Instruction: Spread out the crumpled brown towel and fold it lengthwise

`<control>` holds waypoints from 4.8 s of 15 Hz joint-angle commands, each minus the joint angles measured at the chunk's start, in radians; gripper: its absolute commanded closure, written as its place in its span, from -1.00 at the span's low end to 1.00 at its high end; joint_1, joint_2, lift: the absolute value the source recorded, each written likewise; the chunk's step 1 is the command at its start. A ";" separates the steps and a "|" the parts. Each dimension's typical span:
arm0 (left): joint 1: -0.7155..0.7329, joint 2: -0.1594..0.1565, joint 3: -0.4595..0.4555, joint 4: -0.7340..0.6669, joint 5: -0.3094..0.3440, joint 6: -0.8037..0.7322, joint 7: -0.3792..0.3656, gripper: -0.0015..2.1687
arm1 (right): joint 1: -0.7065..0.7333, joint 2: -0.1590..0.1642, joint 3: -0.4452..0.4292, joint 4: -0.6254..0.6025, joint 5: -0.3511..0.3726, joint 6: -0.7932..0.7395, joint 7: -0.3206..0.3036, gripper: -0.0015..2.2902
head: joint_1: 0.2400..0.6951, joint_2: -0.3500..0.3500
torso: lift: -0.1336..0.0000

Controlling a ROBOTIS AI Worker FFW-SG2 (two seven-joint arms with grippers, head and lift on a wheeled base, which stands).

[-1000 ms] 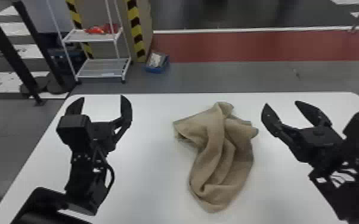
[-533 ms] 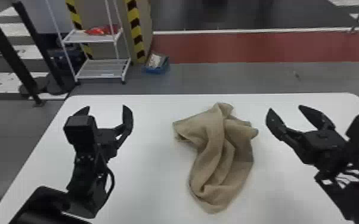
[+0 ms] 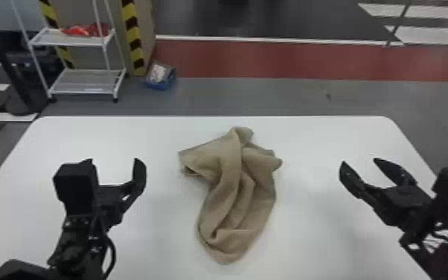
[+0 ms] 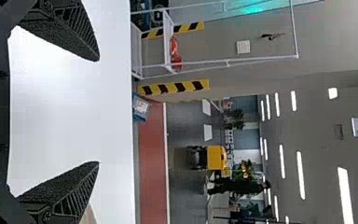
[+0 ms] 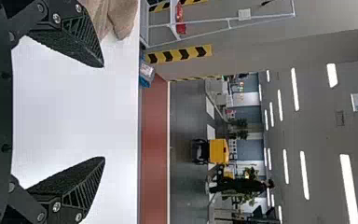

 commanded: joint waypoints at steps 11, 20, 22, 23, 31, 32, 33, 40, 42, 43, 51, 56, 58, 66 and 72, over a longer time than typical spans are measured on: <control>-0.148 -0.004 -0.183 0.021 0.295 0.153 -0.219 -0.64 | 0.065 0.004 -0.056 0.003 0.003 -0.045 0.014 -0.83 | 1.00 -0.79 | -0.85; -0.208 -0.056 -0.387 0.130 0.097 0.107 -0.136 -0.64 | 0.039 -0.004 -0.041 0.040 -0.003 -0.079 0.029 -0.83 | 1.00 -1.00 | -0.85; -0.208 -0.053 -0.367 0.132 0.099 0.082 -0.133 -0.64 | 0.037 -0.010 -0.044 0.040 -0.016 -0.076 0.040 -0.83 | 1.00 -1.00 | -0.85; -0.210 -0.053 -0.359 0.132 0.100 0.082 -0.135 -0.64 | 0.039 -0.010 -0.044 0.040 -0.016 -0.076 0.040 -0.83 | 1.00 -1.00 | -0.85; -0.216 -0.056 -0.355 0.150 0.117 0.107 -0.150 -0.46 | 0.025 -0.008 -0.032 0.056 -0.019 -0.079 0.040 -0.83 | 1.00 -1.00 | -0.85; -0.216 -0.056 -0.355 0.150 0.115 0.110 -0.150 -0.36 | 0.023 -0.010 -0.032 0.057 -0.019 -0.079 0.040 -0.83 | 1.00 -1.00 | -0.85; -0.216 -0.056 -0.355 0.150 0.114 0.110 -0.150 -0.02 | 0.022 -0.010 -0.032 0.059 -0.019 -0.079 0.040 -0.83 | 1.00 -1.00 | -0.85; -0.216 -0.055 -0.362 0.138 0.115 0.150 -0.138 0.57 | 0.023 -0.010 -0.036 0.056 -0.031 -0.091 0.049 -0.83 | 1.00 -1.00 | -0.85; -0.205 -0.048 -0.358 0.112 0.117 0.147 -0.132 0.61 | 0.025 -0.010 -0.041 0.054 -0.043 -0.091 0.052 -0.83 | 1.00 -1.00 | -0.85; -0.187 -0.045 -0.344 0.074 0.117 0.144 -0.130 0.61 | 0.025 -0.008 -0.043 0.051 -0.048 -0.091 0.052 -0.83 | 1.00 -1.00 | -0.85; 0.080 0.022 0.001 -0.411 0.209 0.140 -0.164 0.61 | 0.030 -0.007 -0.029 0.025 -0.056 -0.082 0.052 -0.83 | 1.00 -0.79 | -0.85; 0.168 0.021 0.059 -0.405 0.203 0.064 -0.125 0.61 | 0.028 -0.001 -0.009 0.020 -0.056 -0.079 0.046 -0.83 | 1.00 -0.57 | -0.85; 0.171 0.022 0.090 -0.422 0.209 0.073 -0.125 0.61 | 0.023 -0.001 0.005 0.014 -0.046 -0.057 0.040 -0.83 | 1.00 -0.50 | -0.85; 0.165 0.014 0.090 -0.405 0.191 0.058 -0.112 0.61 | -0.118 -0.001 0.160 0.019 0.013 0.081 0.037 -0.83 | 1.00 -0.21 | -0.85; 0.163 0.019 0.064 -0.391 0.163 0.061 -0.105 0.61 | -0.495 0.001 0.322 0.247 0.046 0.305 -0.008 -0.81 | 0.99 0.03 | -0.85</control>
